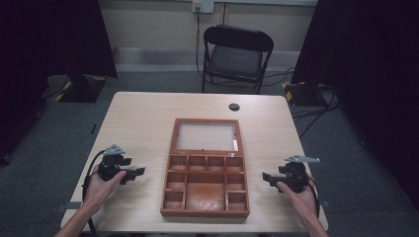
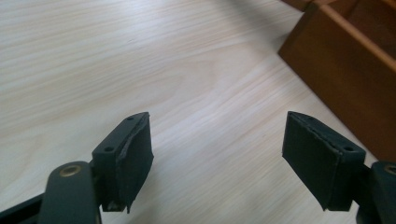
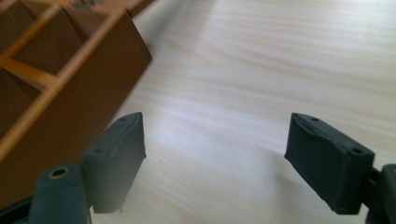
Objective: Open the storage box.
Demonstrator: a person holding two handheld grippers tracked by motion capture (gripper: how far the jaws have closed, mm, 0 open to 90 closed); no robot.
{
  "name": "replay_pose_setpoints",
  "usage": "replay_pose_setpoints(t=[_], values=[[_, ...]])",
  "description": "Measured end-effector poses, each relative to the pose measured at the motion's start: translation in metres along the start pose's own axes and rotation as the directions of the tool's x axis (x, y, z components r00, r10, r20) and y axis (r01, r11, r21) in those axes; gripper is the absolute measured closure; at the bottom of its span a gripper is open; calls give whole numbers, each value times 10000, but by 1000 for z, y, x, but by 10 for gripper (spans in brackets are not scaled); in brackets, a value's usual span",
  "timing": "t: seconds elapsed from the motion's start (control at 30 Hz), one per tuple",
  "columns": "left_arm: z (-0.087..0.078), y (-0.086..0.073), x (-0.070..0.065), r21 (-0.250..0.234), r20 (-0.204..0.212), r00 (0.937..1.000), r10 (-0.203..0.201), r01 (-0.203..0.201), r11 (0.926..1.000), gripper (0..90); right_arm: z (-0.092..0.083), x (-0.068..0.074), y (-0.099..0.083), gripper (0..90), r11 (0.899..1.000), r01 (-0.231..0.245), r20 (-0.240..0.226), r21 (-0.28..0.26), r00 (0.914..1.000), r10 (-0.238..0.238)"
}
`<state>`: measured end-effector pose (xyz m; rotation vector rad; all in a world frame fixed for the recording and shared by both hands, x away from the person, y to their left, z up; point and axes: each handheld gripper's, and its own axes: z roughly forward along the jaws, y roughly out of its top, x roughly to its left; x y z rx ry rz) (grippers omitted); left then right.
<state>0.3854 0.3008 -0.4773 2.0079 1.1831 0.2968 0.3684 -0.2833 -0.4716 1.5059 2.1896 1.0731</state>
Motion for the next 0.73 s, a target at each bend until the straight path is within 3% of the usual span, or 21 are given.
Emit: replay_pose_setpoints(t=[0.07,0.23,0.33,0.4,0.43,0.53,0.73], values=[[-1,-5,5,119,214,9990,-396,394,9992,229,-1,-3,-6,182,9999,-126,188,29,9997,126],[0,-14,9,555,-668,9978,-48,85,9984,216,3,-10,-16,157,9995,-142,955,295,9954,113],[3,-17,8,241,-1293,9916,40,-9,9997,218,6,-9,-20,148,9998,7,1434,223,9897,-39],[5,-20,7,227,-1732,9832,571,-539,9983,216,7,-9,-23,147,9999,159,1591,31,9871,-162],[7,-22,7,92,-1865,9805,619,-612,9981,201,7,-8,-24,147,9995,306,1742,-56,9843,-292],[8,-25,9,-210,-1835,9809,645,-695,9974,160,9,-6,-28,131,9976,667,1941,-196,9791,-616],[8,-25,8,-213,-1948,9792,560,-613,9979,144,10,-6,-29,128,9974,656,1956,-309,9789,-583]])
